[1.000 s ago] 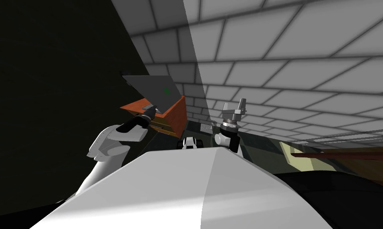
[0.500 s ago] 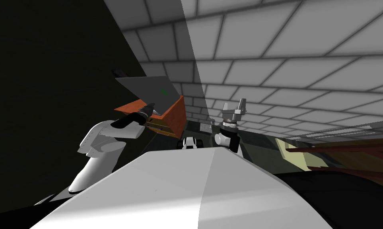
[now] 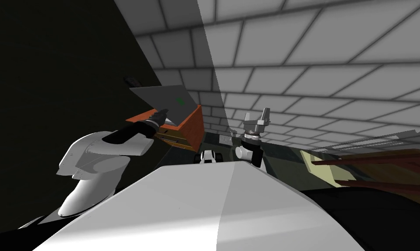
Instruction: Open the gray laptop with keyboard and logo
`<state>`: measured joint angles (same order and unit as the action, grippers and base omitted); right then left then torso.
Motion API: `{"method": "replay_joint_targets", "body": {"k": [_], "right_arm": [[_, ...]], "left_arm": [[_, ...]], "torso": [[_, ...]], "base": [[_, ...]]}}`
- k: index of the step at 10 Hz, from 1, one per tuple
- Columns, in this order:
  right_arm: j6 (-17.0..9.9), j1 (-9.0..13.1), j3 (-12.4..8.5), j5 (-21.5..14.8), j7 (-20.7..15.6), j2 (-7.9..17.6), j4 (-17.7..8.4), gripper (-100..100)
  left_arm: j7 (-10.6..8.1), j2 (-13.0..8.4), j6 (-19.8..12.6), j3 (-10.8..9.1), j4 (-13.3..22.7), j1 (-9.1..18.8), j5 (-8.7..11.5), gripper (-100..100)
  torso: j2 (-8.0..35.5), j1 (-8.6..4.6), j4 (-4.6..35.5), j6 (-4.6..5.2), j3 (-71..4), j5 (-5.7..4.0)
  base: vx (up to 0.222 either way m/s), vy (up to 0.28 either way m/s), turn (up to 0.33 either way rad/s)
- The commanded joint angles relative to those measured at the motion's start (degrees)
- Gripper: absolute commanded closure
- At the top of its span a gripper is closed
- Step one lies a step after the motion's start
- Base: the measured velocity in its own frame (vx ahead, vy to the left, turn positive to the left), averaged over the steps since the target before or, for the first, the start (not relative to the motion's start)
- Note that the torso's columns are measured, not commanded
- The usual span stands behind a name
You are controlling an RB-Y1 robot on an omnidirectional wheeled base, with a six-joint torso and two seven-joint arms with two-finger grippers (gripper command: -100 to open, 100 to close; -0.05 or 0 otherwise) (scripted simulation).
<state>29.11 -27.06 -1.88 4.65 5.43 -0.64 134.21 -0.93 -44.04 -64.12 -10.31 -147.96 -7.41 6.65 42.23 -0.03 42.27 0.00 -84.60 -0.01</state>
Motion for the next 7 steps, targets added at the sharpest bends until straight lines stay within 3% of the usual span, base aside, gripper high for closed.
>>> {"method": "replay_joint_targets", "body": {"k": [1,2,7], "right_arm": [[0.0,0.0,0.0,0.0,0.0,0.0,0.0,0],[0.0,0.0,0.0,0.0,0.0,0.0,0.0,0],[0.0,0.0,0.0,0.0,0.0,0.0,0.0,0]], "left_arm": [[0.00,-0.1,-0.5,0.51,-0.9,0.8,-0.3,-100],[0.42,-0.5,0.6,-0.22,1.9,2.0,0.0,-100],[1.26,-1.3,3.0,-1.84,9.0,4.0,0.6,-100]], "torso": [[0.0,0.01,0.0,0.01,0.0,0.00],[0.0,0.04,0.0,-0.01,0.0,0.01],[0.1,0.01,0.0,0.02,0.0,0.00]], "base": [[0.000,0.000,0.000],[-0.063,-0.015,-0.150],[-0.085,-0.013,-0.135]]}}
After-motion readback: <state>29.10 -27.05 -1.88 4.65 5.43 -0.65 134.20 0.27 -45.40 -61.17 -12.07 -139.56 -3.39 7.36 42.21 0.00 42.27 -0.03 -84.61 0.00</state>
